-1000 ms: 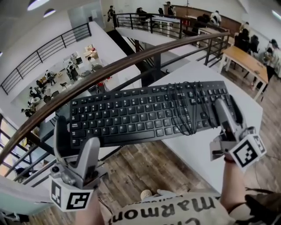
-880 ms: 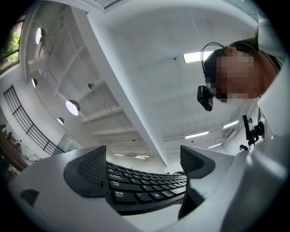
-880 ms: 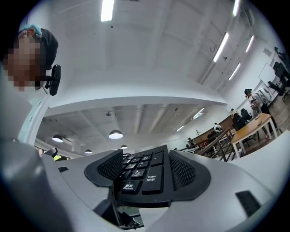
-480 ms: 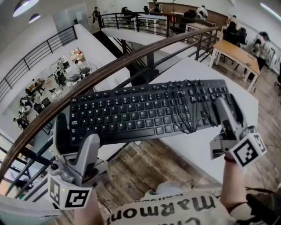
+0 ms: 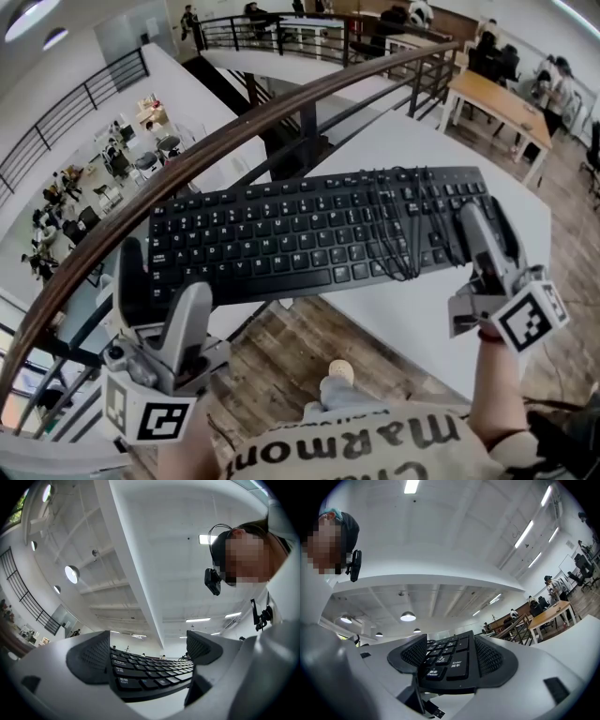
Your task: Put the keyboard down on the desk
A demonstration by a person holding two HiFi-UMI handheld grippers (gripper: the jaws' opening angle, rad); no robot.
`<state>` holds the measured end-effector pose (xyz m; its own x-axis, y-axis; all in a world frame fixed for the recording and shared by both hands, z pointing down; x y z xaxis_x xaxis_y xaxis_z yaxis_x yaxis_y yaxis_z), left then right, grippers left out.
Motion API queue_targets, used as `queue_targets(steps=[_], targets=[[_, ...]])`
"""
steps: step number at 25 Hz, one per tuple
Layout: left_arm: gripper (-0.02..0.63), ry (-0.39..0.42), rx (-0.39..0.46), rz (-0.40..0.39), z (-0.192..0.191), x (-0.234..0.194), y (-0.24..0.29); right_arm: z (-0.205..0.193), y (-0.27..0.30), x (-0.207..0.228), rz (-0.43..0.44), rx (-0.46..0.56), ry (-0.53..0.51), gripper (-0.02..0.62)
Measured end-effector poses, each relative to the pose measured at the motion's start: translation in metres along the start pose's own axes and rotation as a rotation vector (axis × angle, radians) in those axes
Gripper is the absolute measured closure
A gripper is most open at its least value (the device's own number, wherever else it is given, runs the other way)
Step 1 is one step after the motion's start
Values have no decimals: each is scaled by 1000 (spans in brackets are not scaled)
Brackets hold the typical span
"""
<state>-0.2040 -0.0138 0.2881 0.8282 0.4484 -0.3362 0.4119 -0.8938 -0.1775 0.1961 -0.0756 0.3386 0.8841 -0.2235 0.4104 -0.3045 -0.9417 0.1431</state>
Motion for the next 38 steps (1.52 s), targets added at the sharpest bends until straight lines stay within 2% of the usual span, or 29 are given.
queue_targets(steps=[9, 13, 19, 23, 26, 29, 32, 34, 36, 38], targets=[[101, -4, 10, 29, 11, 4, -7, 4, 0, -7, 13, -23, 3, 256], [101, -21, -15, 42, 10, 6, -2, 8, 1, -3, 9, -42, 10, 256], [101, -43, -58, 81, -45, -17, 69, -5, 77, 61, 8, -90, 33, 256], [101, -46, -105, 99, -23, -5, 40, -11, 46, 42, -11, -131, 78, 256], [101, -50, -93, 95, -17, 3, 8, -19, 17, 27, -20, -128, 80, 256], [101, -57, -90, 103, 7, 15, -22, -14, -9, 3, -22, -154, 82, 256], [101, -72, -148, 152, 30, 26, -31, -7, -20, -9, -30, -233, 112, 256], [101, -77, -189, 152, 40, 28, -23, -3, -25, -11, -55, -254, 139, 256], [103, -37, -148, 98, 41, 21, -8, 1, -14, -8, -46, -168, 142, 256], [103, 38, -16, 9, 34, 8, 7, 6, 9, -4, 2, 0, 108, 256]])
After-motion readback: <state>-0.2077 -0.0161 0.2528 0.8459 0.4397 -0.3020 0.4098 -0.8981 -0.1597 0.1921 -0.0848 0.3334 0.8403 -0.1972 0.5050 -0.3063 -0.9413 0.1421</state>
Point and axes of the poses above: the fingertips, and each gripper's own axes: y forward along the fingers, x to its right, z out of its top, the point moved 5 cm from there along -y, backward along the fingers, and after that the axes turned 4 degrees about -z, right-handed, at the moved point
